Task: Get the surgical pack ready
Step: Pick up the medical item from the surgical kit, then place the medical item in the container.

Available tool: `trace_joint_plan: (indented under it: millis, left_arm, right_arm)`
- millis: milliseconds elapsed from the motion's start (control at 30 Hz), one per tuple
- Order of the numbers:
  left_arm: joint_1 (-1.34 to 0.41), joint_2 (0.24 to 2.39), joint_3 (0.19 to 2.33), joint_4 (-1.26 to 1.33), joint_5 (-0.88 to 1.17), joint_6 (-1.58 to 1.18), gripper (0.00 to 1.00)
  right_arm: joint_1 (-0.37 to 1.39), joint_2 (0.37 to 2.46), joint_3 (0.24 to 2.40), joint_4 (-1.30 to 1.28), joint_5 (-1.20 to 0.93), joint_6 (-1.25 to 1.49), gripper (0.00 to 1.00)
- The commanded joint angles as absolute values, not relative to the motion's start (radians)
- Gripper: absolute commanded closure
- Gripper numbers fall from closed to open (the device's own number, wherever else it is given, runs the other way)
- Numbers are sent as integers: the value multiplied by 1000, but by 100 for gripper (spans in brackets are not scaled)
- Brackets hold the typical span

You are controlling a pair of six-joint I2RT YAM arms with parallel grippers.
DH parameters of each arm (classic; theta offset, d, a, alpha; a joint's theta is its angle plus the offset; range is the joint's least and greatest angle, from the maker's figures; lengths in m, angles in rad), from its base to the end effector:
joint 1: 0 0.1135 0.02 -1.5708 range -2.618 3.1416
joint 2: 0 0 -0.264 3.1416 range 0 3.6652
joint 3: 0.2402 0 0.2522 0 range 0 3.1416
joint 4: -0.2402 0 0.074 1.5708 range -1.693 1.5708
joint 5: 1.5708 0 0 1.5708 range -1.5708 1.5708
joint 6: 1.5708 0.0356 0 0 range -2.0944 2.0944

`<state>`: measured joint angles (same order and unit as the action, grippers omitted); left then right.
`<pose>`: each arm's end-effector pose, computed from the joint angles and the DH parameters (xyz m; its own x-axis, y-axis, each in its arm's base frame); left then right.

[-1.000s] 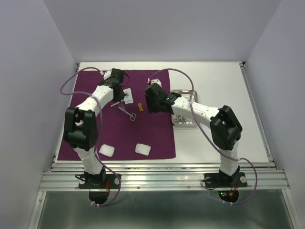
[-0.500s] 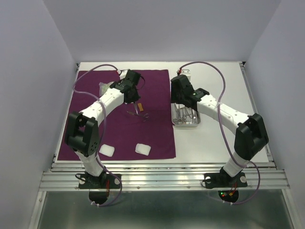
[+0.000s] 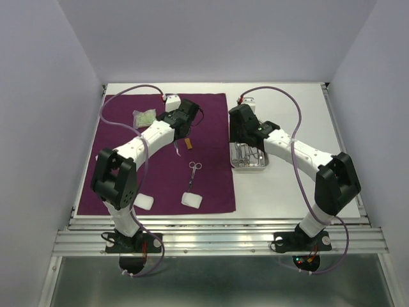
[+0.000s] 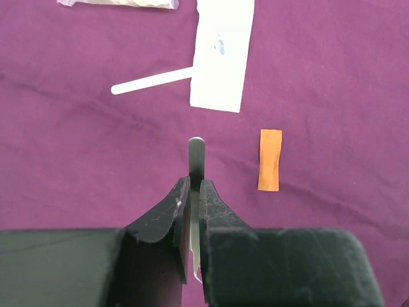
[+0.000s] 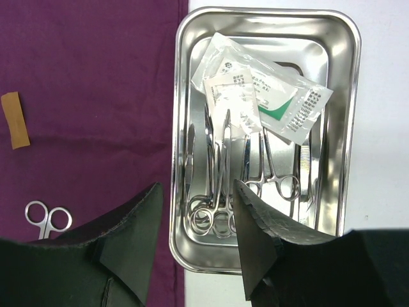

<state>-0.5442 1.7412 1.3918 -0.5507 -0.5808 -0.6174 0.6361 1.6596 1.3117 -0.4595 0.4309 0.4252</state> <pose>0.3352 -0.1800 0.2649 -0.6282 -0.1856 -0.7556 -0.2730 0.9620 -0.0093 0.3046 0.2065 0.2725 -0.6563 -0.0187 -0.7543 -0.0403 0.9991 0.0103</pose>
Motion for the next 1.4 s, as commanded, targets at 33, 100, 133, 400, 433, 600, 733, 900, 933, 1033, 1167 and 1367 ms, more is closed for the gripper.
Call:
trace_joint_plan:
  millis: [33,100,133,400,433,600,733,900,933,1033,1167,1367]
  left_arm:
    - [-558,1666,1443,-540,-591,-603,91]
    - [-568,1669,1472,-534,-513,-589,91]
    - [-575,1674,1485,-534,-485,-586,91]
    - [-702,1787,1623,-476,-278,-641,91]
    - [-716,1808,1643,-476,-267,-646,91]
    - [-796,1962,1816,-509,-259,-663,91]
    - [-841,2081,1934,-520,-244,-658,91]
    - [-848,2195,2049,-523,-235,-646,91]
    - [-848,2212,2059,-520,-241,-646,91]
    - [-848,2269,2085,-520,-264,-652,91]
    - [-848,2298,2088,-518,-285,-663,91]
    - [-848,2298,2057,-540,-308,-673,76]
  right_arm:
    - [628,1620,1313,-429,465,433,46]
    - [597,1611,1302,-428,465,428,46]
    - [580,1603,1295,-428,465,429,46]
    - [365,1502,1189,-428,400,414,44]
    - [335,1493,1171,-429,400,411,44]
    - [267,1430,1118,-430,385,393,43]
    - [242,1396,1082,-430,376,385,43]
    - [242,1371,1063,-430,359,388,43]
    - [242,1370,1062,-430,356,388,43]
    - [242,1362,1057,-431,344,390,43]
    - [242,1362,1055,-434,347,383,43]
    - [242,1385,1065,-434,337,383,43]
